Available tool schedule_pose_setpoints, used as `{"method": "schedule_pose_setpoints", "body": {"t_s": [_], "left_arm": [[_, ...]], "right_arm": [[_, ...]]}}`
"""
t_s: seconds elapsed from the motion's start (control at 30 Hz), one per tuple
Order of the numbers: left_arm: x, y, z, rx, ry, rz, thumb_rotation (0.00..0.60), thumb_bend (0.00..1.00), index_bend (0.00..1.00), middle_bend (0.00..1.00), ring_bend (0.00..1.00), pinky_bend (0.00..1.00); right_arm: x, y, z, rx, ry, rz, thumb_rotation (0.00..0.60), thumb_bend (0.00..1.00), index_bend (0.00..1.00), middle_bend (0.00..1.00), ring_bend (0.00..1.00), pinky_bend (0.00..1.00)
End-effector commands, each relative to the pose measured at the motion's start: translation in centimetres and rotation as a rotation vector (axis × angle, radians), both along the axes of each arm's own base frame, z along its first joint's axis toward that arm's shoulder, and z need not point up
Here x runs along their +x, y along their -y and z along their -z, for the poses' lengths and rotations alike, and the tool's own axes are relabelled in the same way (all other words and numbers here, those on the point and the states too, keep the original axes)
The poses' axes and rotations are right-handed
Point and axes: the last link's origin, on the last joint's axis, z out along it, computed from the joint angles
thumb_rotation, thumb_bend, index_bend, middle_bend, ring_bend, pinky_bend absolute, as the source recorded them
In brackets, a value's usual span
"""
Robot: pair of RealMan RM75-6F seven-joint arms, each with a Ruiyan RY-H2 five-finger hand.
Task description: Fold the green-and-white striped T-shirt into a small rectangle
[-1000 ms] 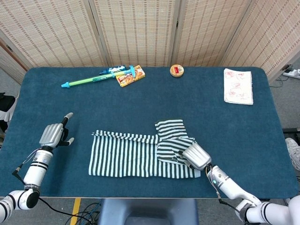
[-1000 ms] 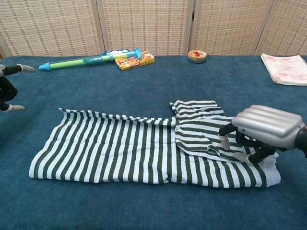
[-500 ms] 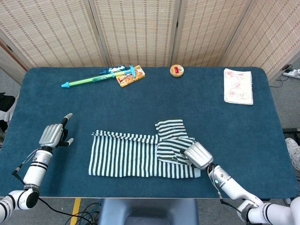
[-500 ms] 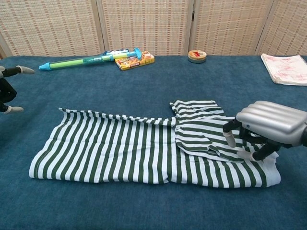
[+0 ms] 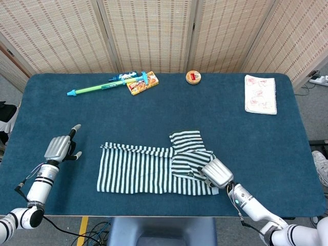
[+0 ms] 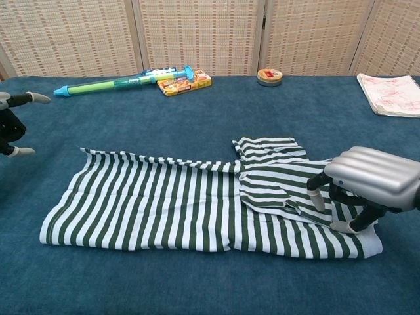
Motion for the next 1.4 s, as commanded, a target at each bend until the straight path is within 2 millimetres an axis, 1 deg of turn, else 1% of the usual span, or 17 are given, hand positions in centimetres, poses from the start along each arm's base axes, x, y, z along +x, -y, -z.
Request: {"method": "schedule_pose_setpoints", "body": {"t_s": [0.03,0.2,0.37,0.47,0.67,1.0,1.4], "left_arm": [[0.0,0.0,0.1,-0.003,-0.001,0.000,0.600,0.32,0.01,0.86,0.81,0.89],[-0.1,0.0,0.1,-0.002,-0.001,-0.003,0.600,0.32,0.01,0.86,0.81,0.89],[-0.2,0.0,0.0,-0.003,-0.001,-0.007,0.600,0.32,0.01,0.86,0.81,0.89],[-0.3,0.0,0.1,-0.005,-0.002,-0.009,0.600,0.32,0.01,0.86,0.81,0.89],[-0.3,0.0,0.1,-0.006,-0.001,-0.008,0.600,0.32,0.01,0.86,0.81,0.89],[-0.3,-0.1,0.2,-0.010,-0.002,-0.009,0.600,0.32,0.01,0.86,0.81,0.89],[-0.3,-0.1,0.2,-0.013,-0.003,-0.012,0.600,0.32,0.01,0.86,0.81,0.89]], "right_arm": [[0.1,0.3,0.2,-0.004,-0.004,-0.001,0.600,0.14,0.53,0.95,0.99,1.00],[0.3,0.7,0.8,-0.006,-0.002,0.003,0.600,0.15,0.53,0.95,0.99,1.00],[0.5,0.9,1.1,-0.007,0.000,0.002,0.600,0.30,0.53,0.95,0.99,1.00],[0.5,1.0,1.2,-0.008,-0.002,0.002,0.600,0.37,0.53,0.95,0.99,1.00],[0.6,1.1,1.3,-0.005,0.002,-0.001,0.600,0.43,0.53,0.95,0.99,1.00],[0.2,0.8,0.6,-0.002,-0.010,0.000,0.600,0.50,0.53,0.95,0.99,1.00],[0.3,1.0,0.2,-0.006,0.003,0.011,0.600,0.53,0.53,0.95,0.99,1.00]]}}
